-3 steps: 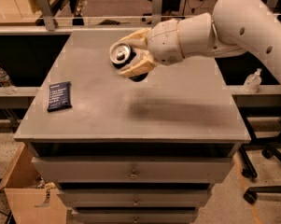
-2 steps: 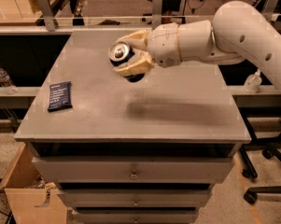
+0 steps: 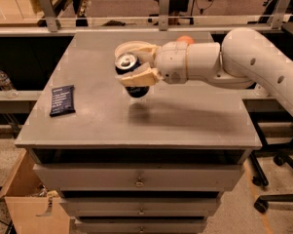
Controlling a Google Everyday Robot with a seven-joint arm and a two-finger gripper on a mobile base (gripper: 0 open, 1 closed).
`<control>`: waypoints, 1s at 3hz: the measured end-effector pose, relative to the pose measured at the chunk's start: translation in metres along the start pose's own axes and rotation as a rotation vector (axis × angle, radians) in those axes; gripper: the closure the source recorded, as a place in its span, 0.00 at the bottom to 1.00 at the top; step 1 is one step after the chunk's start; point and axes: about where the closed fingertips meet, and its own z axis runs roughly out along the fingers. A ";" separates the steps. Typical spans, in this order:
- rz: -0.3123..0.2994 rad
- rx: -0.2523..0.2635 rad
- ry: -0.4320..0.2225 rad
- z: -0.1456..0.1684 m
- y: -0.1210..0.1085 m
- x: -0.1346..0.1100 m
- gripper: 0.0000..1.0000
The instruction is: Place pepsi can upright
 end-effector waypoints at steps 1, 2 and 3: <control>0.080 0.034 -0.045 0.000 0.007 0.016 1.00; 0.138 0.055 -0.075 -0.003 0.009 0.029 1.00; 0.177 0.061 -0.089 -0.005 0.011 0.039 1.00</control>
Offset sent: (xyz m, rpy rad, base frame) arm -0.0005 -0.0211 -0.0457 0.1809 0.1529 -0.0929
